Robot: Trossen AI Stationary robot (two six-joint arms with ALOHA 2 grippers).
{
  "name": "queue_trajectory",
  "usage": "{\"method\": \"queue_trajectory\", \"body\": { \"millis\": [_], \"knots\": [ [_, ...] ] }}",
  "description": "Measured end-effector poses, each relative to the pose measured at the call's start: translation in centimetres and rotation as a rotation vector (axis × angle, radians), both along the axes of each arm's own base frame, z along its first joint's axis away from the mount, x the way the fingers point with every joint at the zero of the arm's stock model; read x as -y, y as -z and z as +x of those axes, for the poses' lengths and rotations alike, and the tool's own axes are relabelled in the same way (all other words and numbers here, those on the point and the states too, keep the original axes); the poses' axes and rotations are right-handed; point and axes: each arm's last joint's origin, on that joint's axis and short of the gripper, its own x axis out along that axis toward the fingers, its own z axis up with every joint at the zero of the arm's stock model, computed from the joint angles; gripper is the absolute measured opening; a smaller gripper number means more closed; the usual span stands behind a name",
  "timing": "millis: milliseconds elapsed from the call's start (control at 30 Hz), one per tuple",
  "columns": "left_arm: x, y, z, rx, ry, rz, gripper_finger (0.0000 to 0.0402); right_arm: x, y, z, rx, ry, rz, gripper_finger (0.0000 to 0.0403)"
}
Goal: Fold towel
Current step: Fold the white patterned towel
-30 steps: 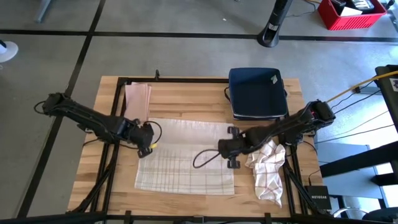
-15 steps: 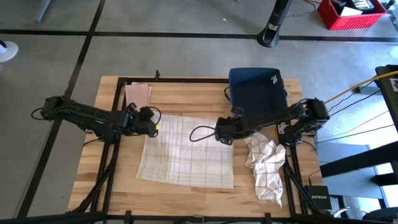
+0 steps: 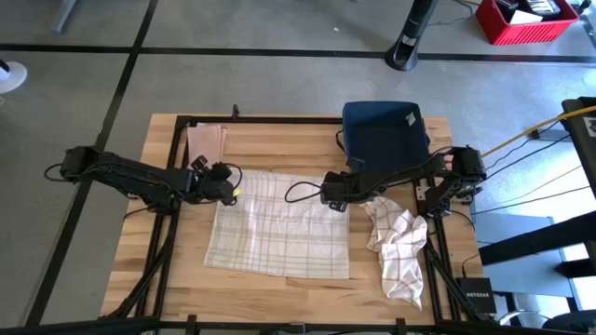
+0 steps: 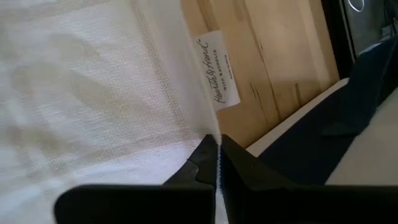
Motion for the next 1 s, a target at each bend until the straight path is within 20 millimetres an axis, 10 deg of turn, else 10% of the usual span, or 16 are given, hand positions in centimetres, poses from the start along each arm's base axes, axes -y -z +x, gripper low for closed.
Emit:
{"method": "queue_trajectory", "body": {
  "millis": [367,700,1000],
  "knots": [
    [0.1,-0.5,0.0,0.026,-0.056,-0.051,0.0125,0.3,-0.5,0.1,-0.024,0.007,0.010,0.0146],
    [4.0,-3.4,2.2,0.125,0.198,-0.613,0.0162,-4.5,-4.1,2.3,0.213,-0.241,0.420,0.0204],
    [6.8,0.9,-0.6,0.023,0.117,-0.707,0.0148,-10.5,1.2,1.4,0.263,-0.393,0.450,0.0205]
  ]
}}
